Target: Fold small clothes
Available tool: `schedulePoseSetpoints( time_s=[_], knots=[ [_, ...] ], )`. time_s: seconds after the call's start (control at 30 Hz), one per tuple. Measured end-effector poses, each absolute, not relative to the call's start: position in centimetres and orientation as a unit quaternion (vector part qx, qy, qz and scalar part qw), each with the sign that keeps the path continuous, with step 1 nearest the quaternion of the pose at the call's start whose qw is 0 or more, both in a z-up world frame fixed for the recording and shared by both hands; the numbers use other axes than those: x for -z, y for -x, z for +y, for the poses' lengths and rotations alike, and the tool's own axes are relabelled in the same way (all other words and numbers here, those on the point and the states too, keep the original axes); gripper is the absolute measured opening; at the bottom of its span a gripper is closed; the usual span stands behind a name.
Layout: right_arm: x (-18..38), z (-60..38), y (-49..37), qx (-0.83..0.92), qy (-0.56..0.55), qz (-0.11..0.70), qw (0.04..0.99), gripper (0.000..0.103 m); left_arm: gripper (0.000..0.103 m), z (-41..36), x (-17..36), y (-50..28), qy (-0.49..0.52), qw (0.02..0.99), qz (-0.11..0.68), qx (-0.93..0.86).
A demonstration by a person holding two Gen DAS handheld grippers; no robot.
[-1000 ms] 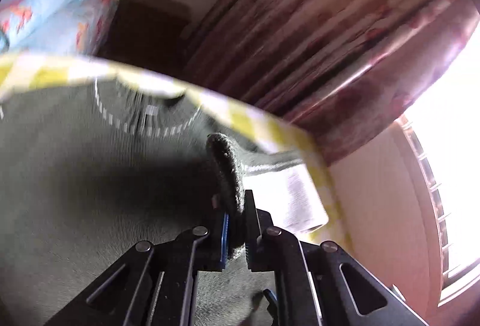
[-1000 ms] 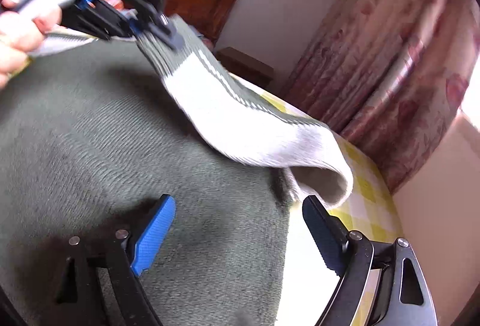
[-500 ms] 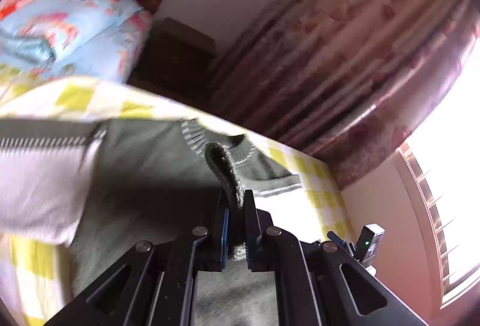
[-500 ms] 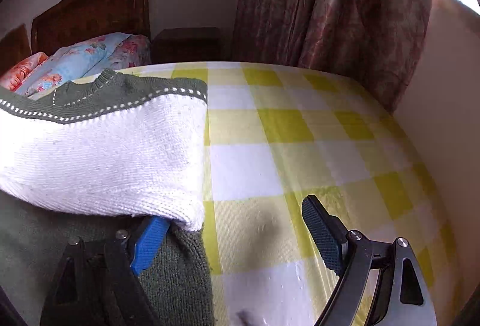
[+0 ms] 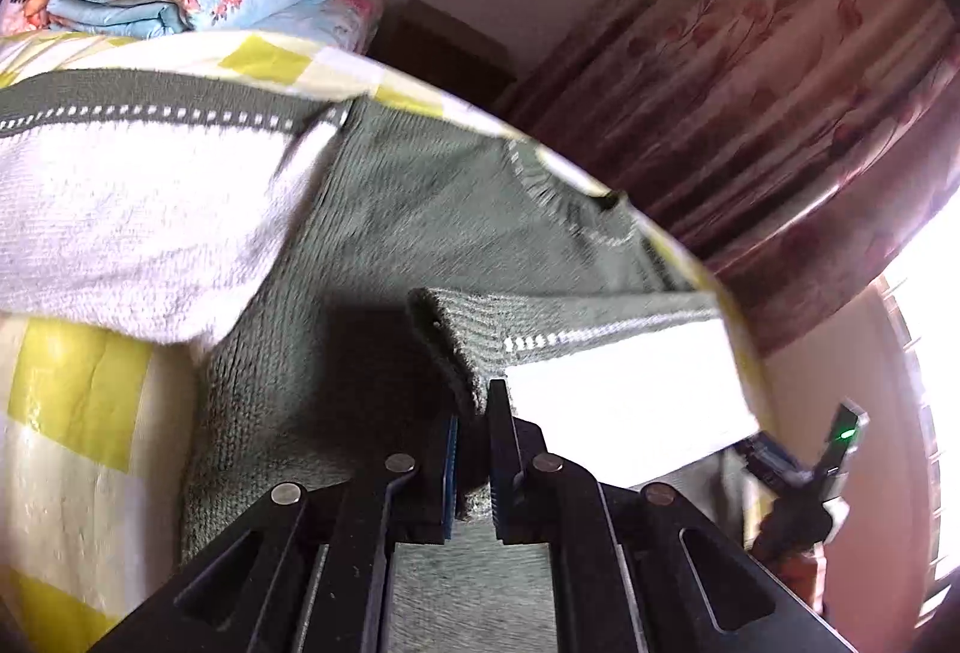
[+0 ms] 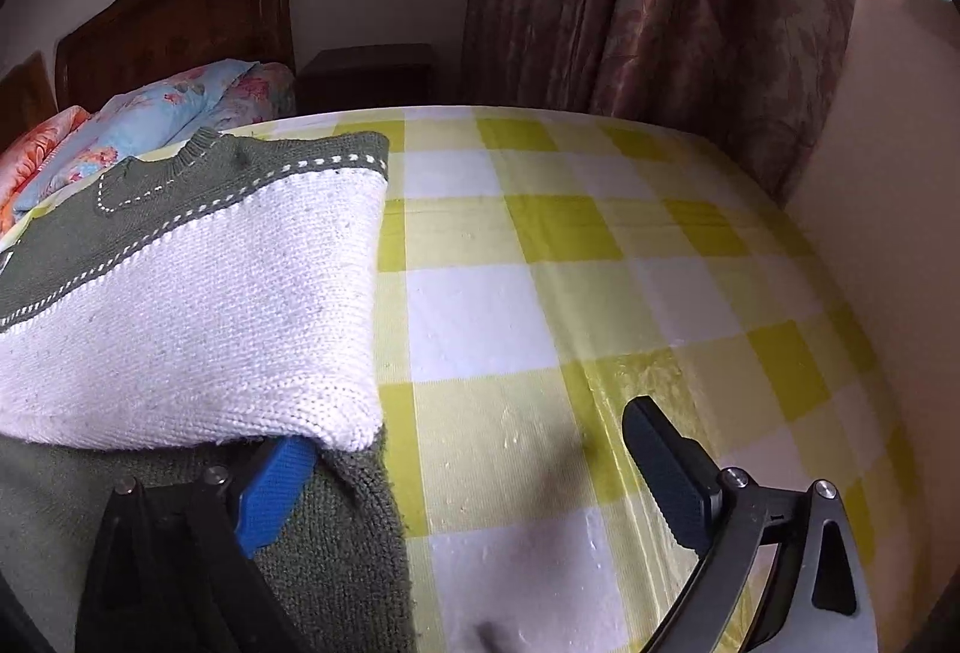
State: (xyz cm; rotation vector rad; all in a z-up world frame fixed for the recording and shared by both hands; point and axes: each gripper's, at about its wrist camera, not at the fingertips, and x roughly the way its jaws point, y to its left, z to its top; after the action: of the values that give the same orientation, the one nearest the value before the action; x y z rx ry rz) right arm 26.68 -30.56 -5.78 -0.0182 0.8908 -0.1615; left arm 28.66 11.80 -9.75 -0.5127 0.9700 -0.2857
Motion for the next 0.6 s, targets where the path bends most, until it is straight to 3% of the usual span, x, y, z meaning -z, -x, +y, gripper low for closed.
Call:
schedulePoseSetpoints(
  time_s=[0.17, 0.3, 0.4, 0.6],
  knots=[
    [5.8, -30.6, -26.7, 0.079, 0.008, 0.431, 0.899, 0.103, 0.013, 11.5, 10.3, -28.6, 0.244, 0.851, 0.451, 0.117],
    [5.8, -30.4, -26.8, 0.082, 0.013, 0.430, 0.899, 0.103, 0.017, 10.8, 6.4, -26.4, 0.200, 0.893, 0.403, 0.008],
    [5.7, -30.0, -26.7, 0.087, 0.027, 0.427, 0.900, 0.103, 0.033, 8.3, 4.1, -26.8, 0.176, 0.908, 0.372, 0.078],
    [5.0, -29.2, -24.3, 0.037, 0.028, 0.432, 0.901, 0.103, 0.033, 4.7, 8.7, -30.8, 0.122, 0.875, 0.451, 0.129]
  ],
)
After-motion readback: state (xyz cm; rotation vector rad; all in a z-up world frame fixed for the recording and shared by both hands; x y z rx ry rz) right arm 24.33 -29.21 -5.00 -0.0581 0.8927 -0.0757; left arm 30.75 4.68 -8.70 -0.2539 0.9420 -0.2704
